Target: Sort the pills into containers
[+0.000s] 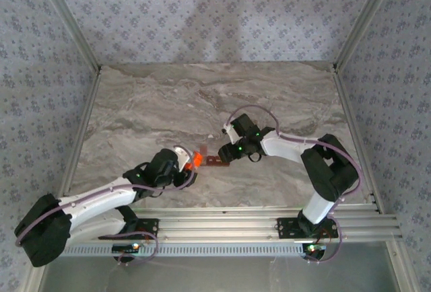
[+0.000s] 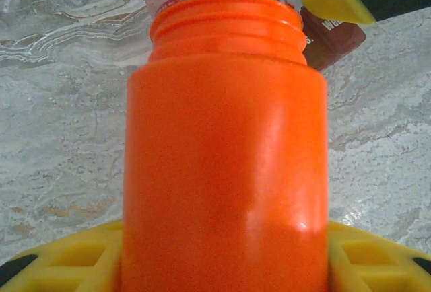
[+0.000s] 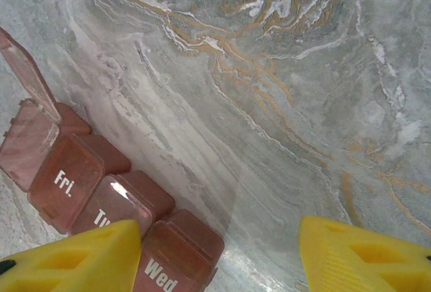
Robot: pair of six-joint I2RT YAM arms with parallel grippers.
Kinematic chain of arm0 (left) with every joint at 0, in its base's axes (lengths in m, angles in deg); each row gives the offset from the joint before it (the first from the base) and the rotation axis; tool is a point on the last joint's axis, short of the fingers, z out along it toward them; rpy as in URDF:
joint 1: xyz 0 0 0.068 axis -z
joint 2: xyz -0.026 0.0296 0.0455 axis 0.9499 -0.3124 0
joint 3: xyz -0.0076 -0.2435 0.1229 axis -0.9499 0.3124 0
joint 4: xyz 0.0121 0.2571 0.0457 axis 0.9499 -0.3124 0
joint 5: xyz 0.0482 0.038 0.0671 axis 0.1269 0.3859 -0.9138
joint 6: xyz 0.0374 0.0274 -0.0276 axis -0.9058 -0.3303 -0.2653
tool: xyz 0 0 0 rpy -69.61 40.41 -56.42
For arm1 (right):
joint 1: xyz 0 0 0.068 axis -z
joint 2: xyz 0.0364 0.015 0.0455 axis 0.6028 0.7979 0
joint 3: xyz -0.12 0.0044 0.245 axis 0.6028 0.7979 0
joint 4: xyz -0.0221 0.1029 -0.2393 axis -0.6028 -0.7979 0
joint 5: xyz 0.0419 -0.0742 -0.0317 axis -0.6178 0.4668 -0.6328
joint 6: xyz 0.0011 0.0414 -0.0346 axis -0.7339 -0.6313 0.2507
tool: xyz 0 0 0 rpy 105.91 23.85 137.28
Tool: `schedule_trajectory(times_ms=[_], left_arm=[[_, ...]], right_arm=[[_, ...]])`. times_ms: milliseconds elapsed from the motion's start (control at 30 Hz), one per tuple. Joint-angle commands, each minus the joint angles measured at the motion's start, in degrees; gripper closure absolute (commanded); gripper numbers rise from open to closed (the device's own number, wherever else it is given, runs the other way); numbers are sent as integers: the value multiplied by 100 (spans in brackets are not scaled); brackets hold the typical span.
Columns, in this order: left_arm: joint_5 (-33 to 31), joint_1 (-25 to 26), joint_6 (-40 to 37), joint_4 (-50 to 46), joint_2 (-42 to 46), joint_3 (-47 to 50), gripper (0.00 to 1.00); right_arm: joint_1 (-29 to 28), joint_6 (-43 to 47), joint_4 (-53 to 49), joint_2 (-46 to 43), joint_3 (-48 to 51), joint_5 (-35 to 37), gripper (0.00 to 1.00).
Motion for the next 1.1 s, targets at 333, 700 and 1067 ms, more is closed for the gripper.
schedule_trajectory(times_ms=[333,700,1067], left_arm=[[-56,93,115,-59,-266,-411,100],[-98,105,216,-558,-653,-748,100],[-103,102,289,-1024,-1105,-1152,100]], right_arm=[[-37,132,-388,267,-244,72,37],[16,108,-458,308,-271,62,38],[77,75,-458,333,-268,23,39]])
